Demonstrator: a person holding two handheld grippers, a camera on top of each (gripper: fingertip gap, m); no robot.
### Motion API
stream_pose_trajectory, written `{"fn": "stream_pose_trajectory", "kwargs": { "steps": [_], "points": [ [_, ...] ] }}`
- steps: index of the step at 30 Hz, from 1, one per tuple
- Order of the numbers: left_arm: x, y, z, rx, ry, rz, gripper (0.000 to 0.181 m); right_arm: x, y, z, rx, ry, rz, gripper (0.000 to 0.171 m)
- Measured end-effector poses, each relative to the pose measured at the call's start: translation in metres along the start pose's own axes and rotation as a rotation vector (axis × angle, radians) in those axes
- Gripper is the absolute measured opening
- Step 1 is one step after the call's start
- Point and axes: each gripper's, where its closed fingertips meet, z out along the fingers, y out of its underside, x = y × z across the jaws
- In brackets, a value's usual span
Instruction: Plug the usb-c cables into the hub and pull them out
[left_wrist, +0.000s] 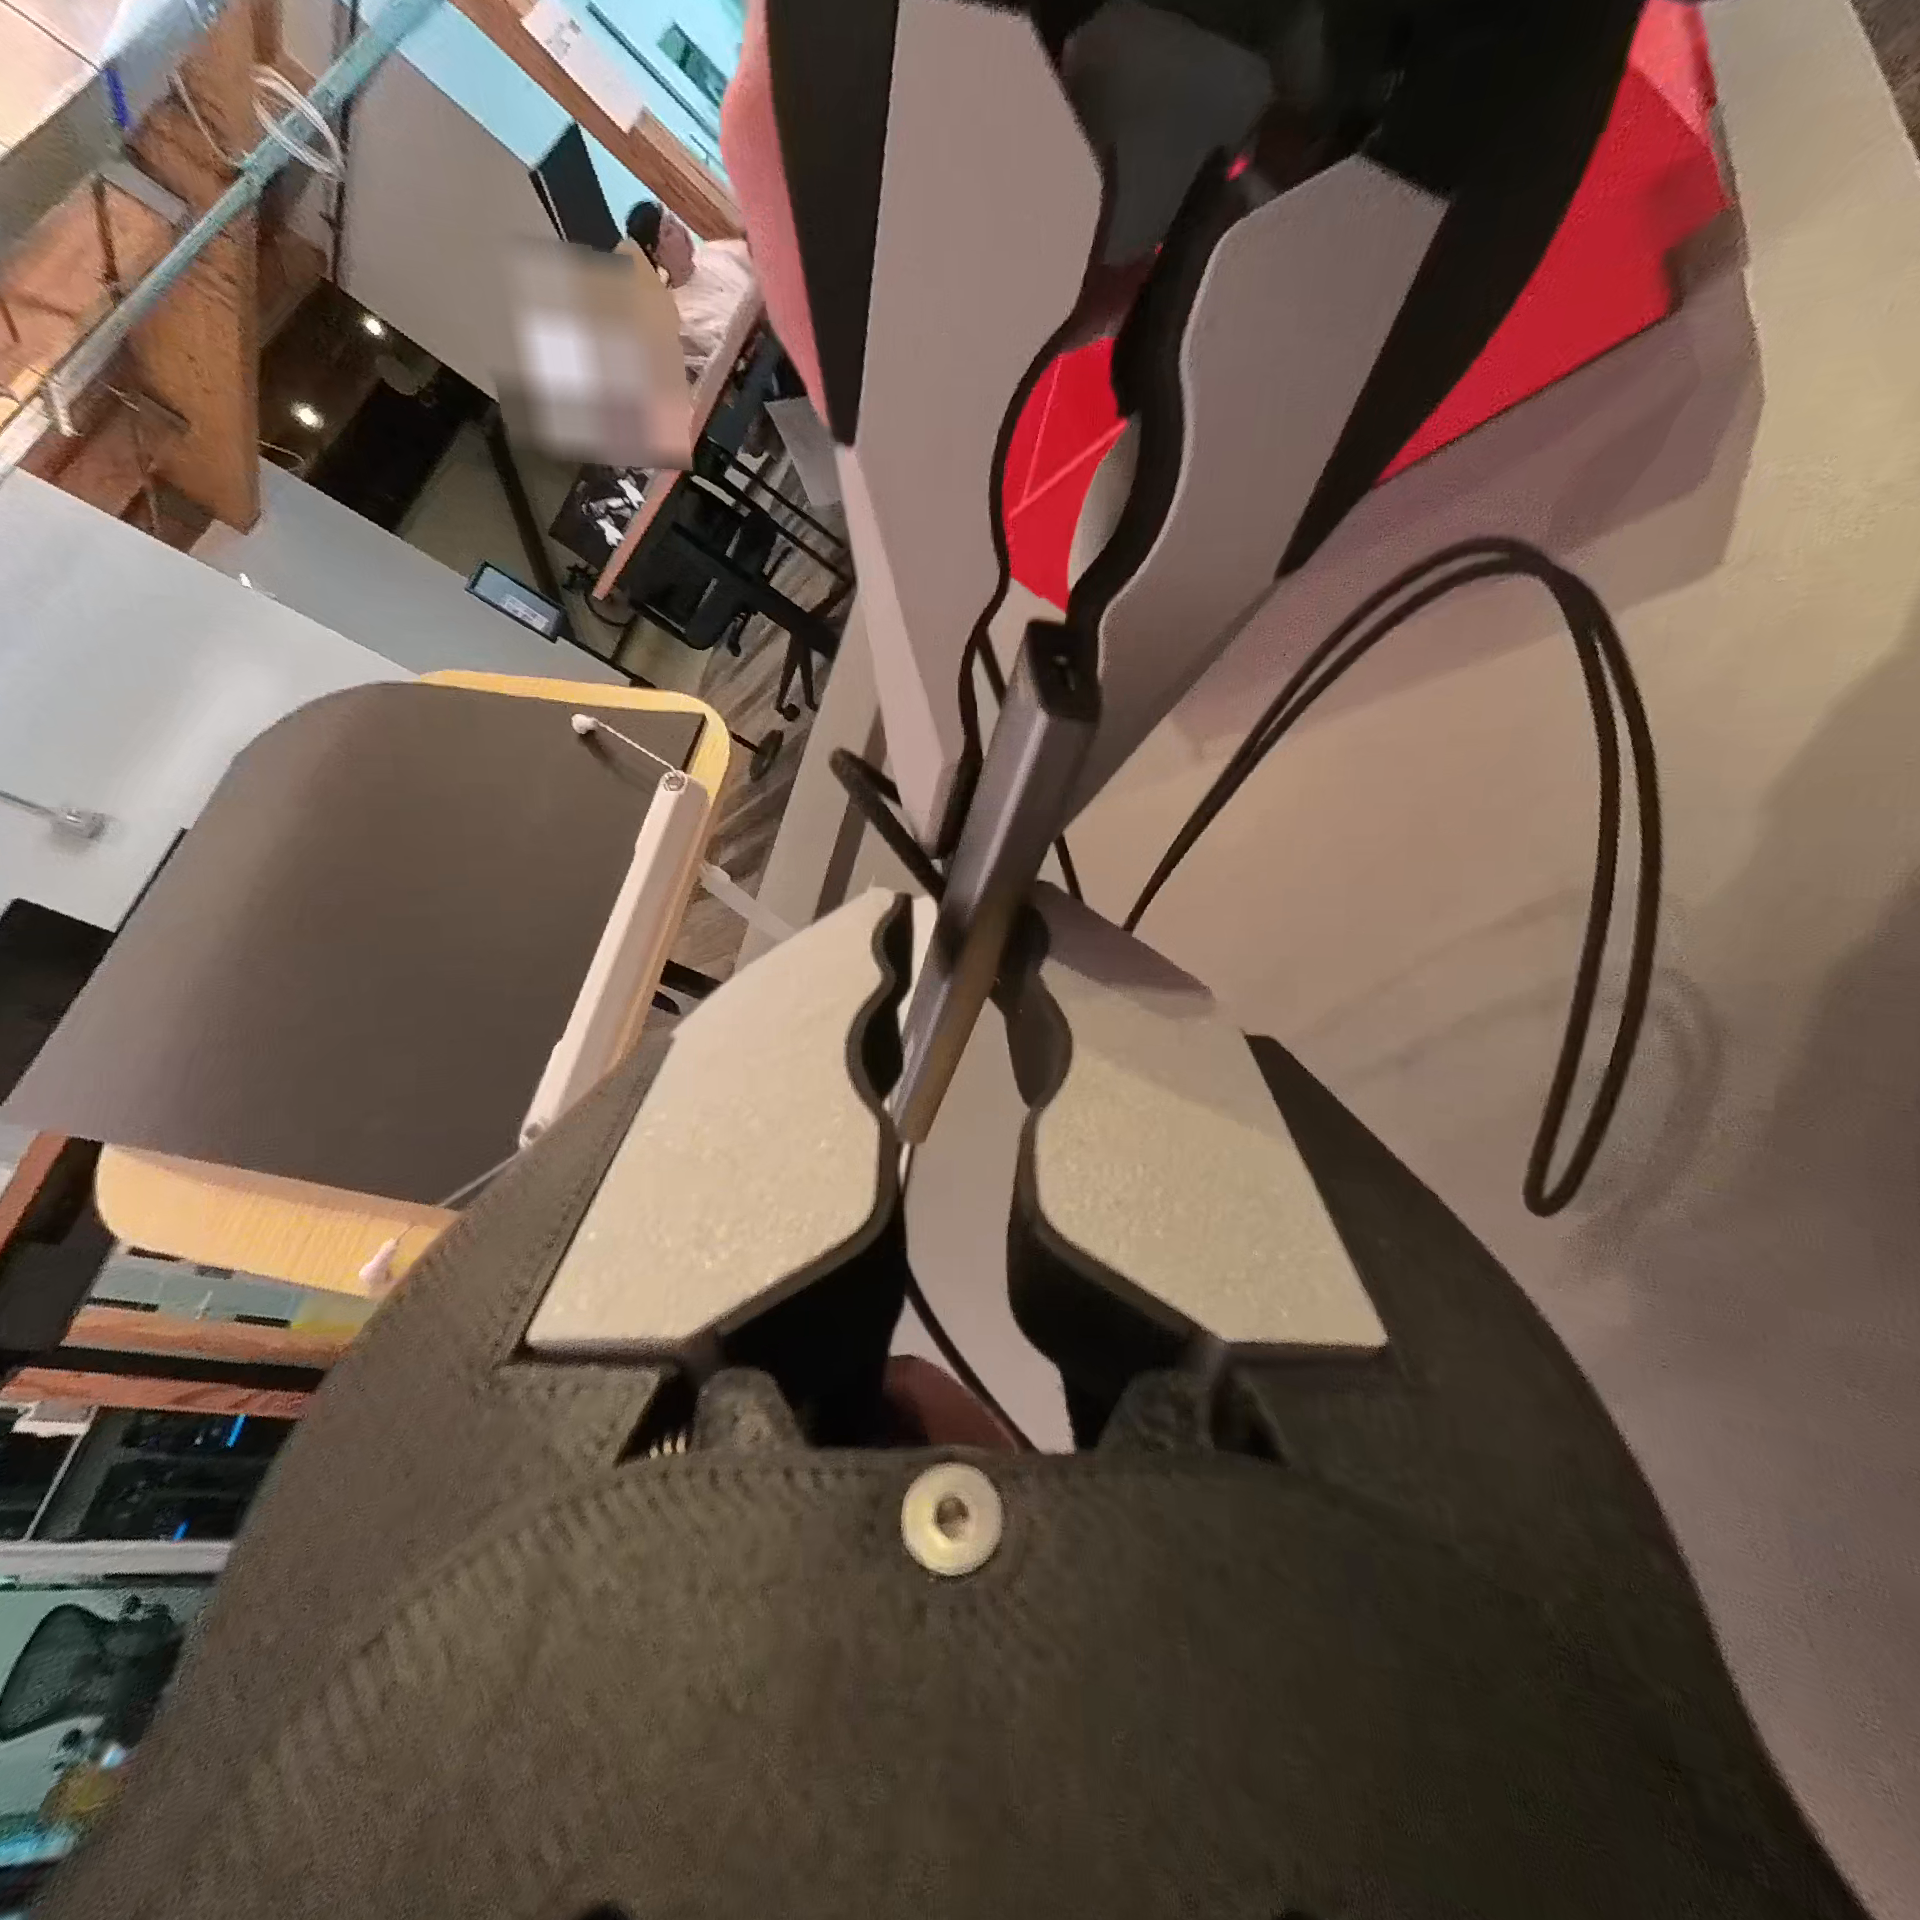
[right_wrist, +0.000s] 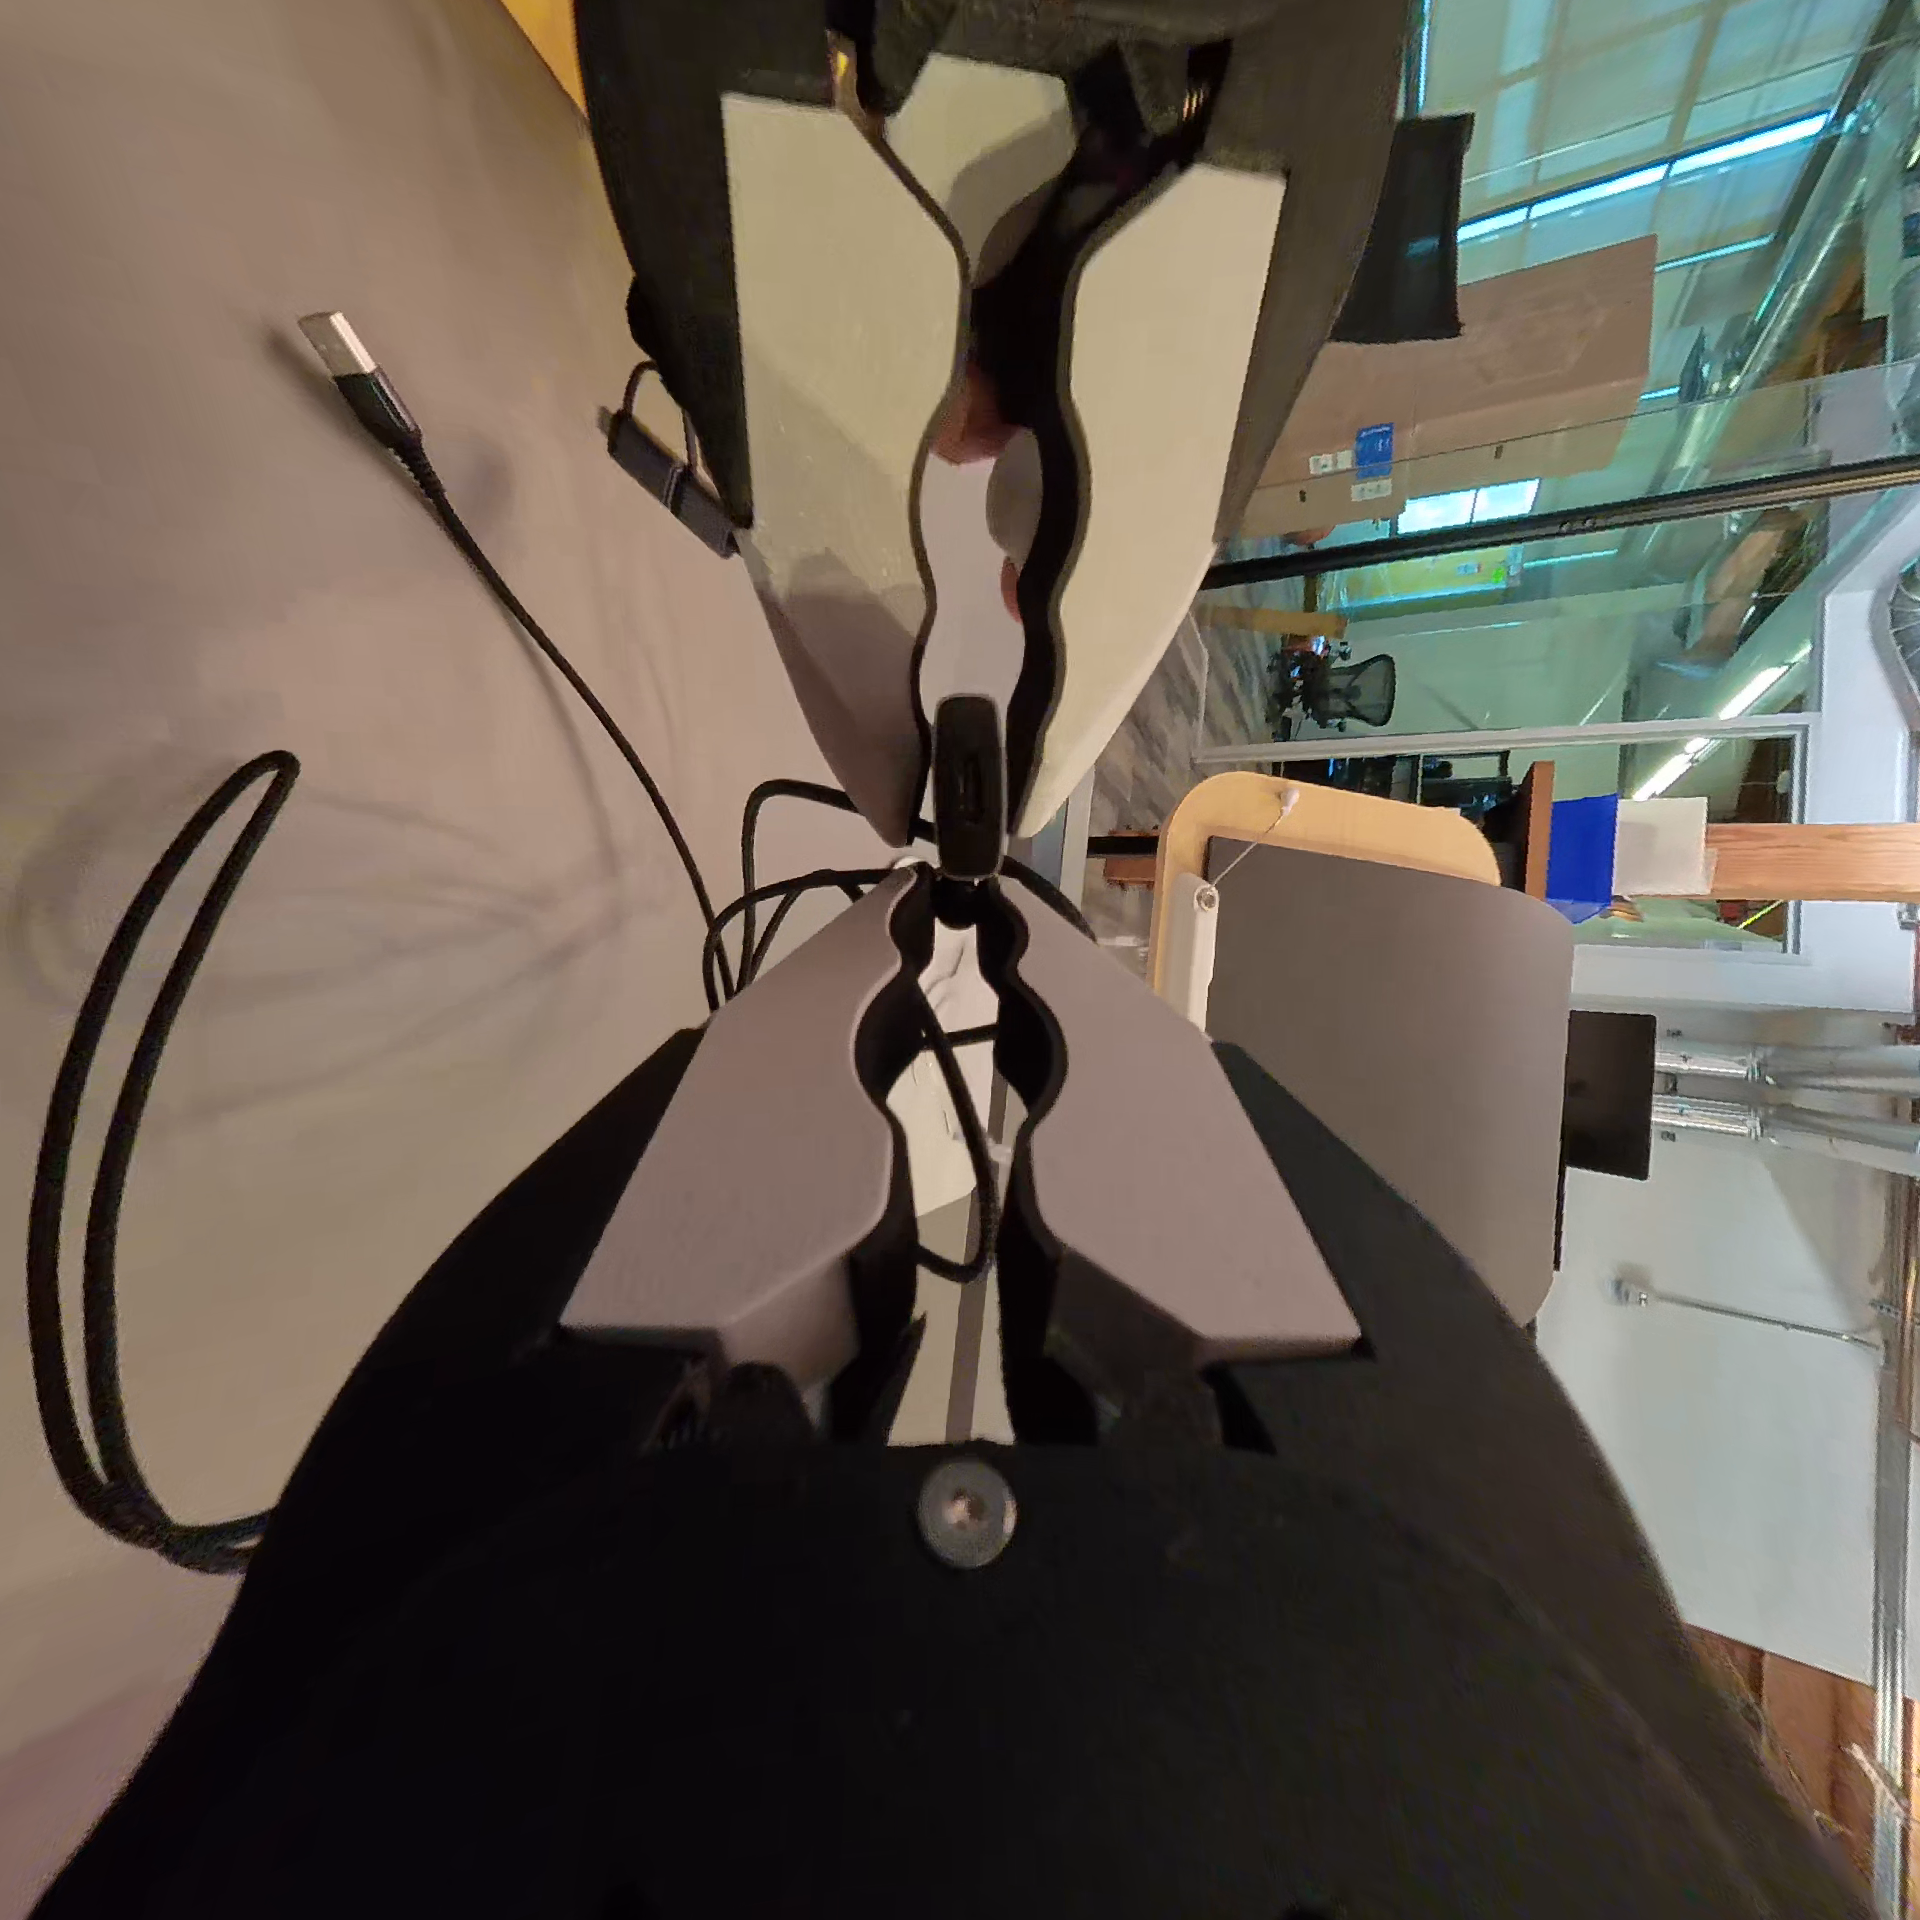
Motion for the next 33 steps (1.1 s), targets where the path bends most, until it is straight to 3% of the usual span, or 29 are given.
{"fn": "stream_pose_trajectory", "kwargs": {
  "steps": [10, 13, 19, 27, 33],
  "points": [
    [-0.001, -0.008, 0.0, -0.035, -0.064, 0.141, 0.009, 0.001, 0.004, -0.001, -0.005, -0.025, 0.036, 0.006],
    [-0.003, -0.009, 0.0, -0.035, -0.065, 0.141, 0.009, 0.001, 0.003, -0.004, 0.0, -0.017, -0.004, 0.016],
    [-0.002, -0.011, -0.002, -0.029, -0.035, 0.136, 0.009, 0.003, 0.001, -0.006, 0.0, 0.02, -0.07, 0.009],
    [-0.002, -0.016, -0.005, 0.001, -0.045, 0.189, 0.009, 0.002, -0.008, -0.02, 0.148, -0.225, 0.284, 0.011],
    [-0.002, -0.02, -0.005, 0.0, -0.049, 0.2, 0.009, 0.004, -0.006, -0.015, 0.113, -0.163, 0.024, 0.005]
  ]
}}
